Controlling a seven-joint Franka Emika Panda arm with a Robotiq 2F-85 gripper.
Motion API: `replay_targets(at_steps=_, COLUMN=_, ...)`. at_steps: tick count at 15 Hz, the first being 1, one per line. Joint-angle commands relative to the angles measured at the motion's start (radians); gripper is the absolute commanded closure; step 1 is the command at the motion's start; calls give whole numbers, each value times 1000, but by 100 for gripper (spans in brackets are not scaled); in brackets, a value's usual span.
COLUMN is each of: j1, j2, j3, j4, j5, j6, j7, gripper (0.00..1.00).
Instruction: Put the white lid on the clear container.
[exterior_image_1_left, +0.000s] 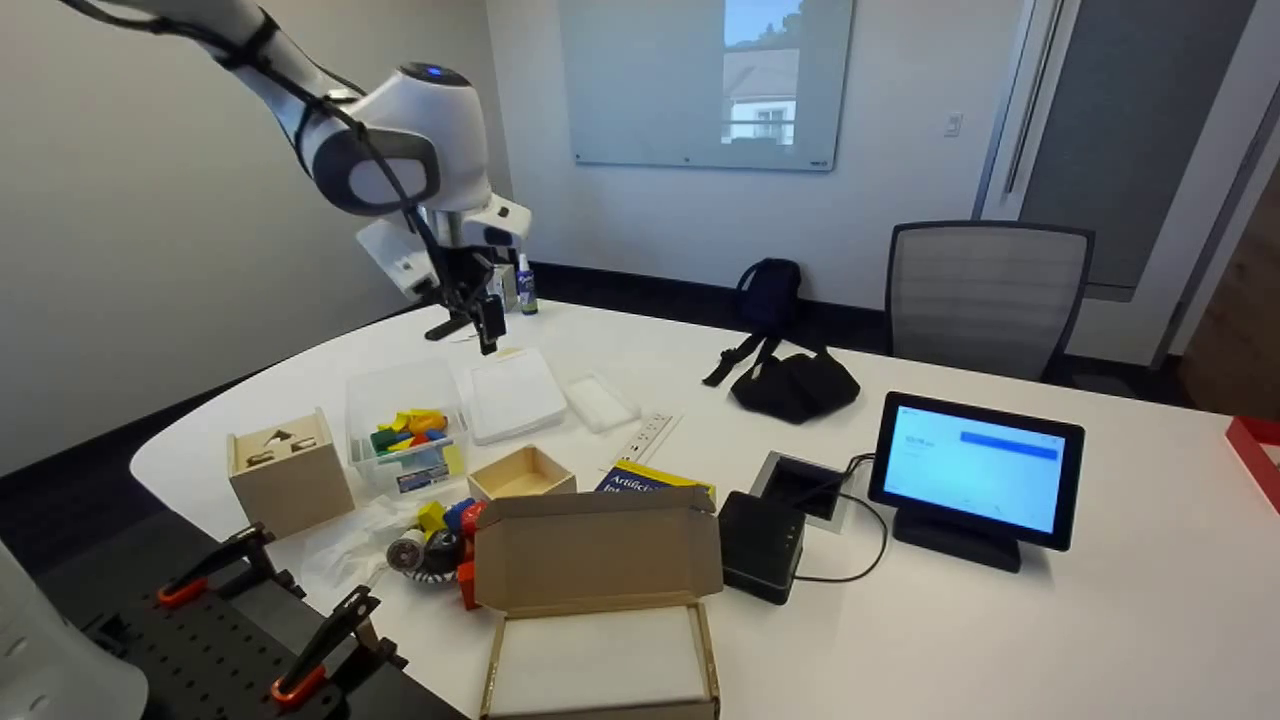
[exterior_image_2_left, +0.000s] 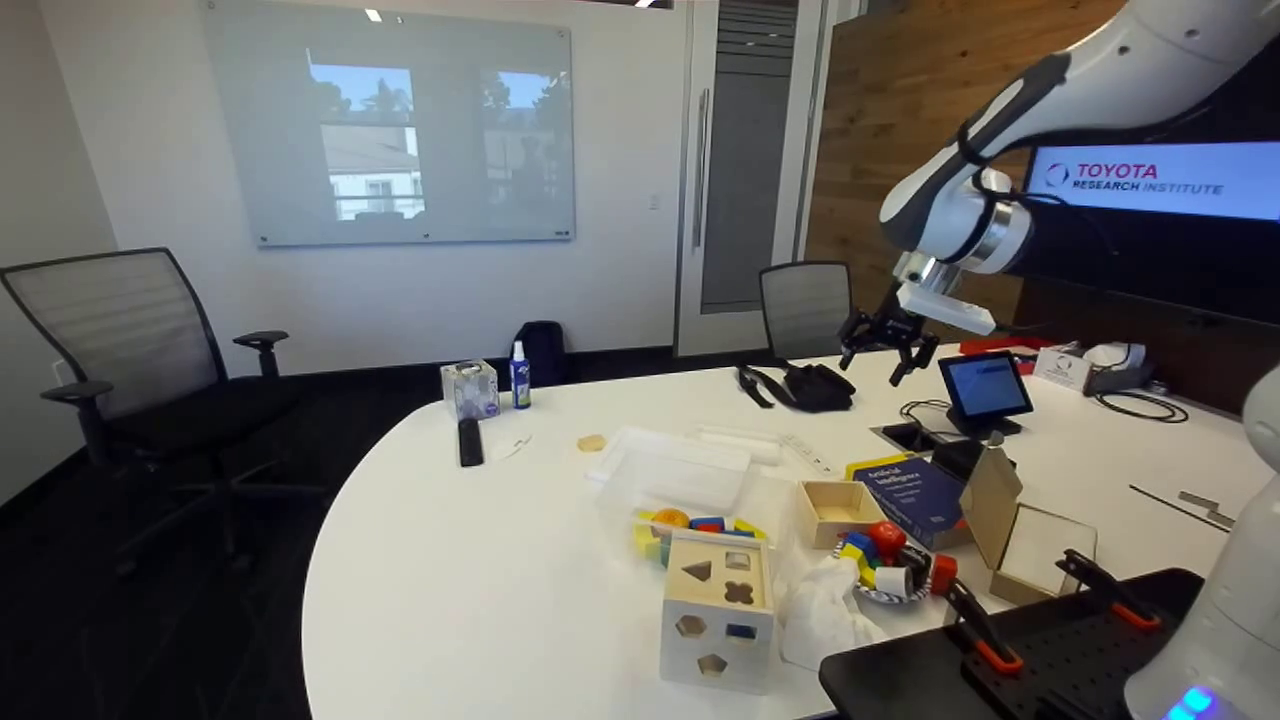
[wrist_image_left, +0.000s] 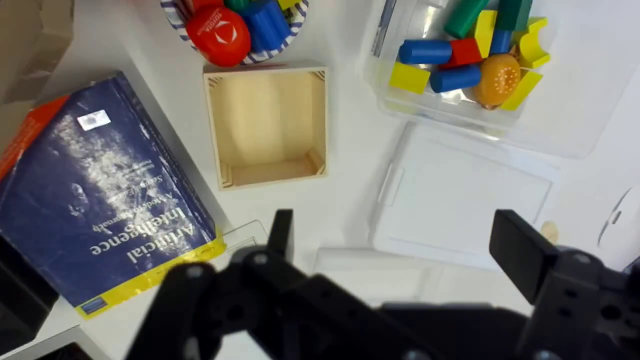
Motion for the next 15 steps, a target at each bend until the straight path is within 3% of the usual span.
replay_targets(at_steps=1, j1=-34, j2=229, j3=60, j4=163, j5=87, j6=60, j7=-73, gripper=0)
replay_targets(at_steps=11, j1=-253, j2=690, j3=314, j4=521, j5=82, j6=276, j7=-109, gripper=0)
replay_targets(at_steps=15, j1=-311, j2=843, j3=393, j4=658, j5=34, j6=285, j7=-108, gripper=0)
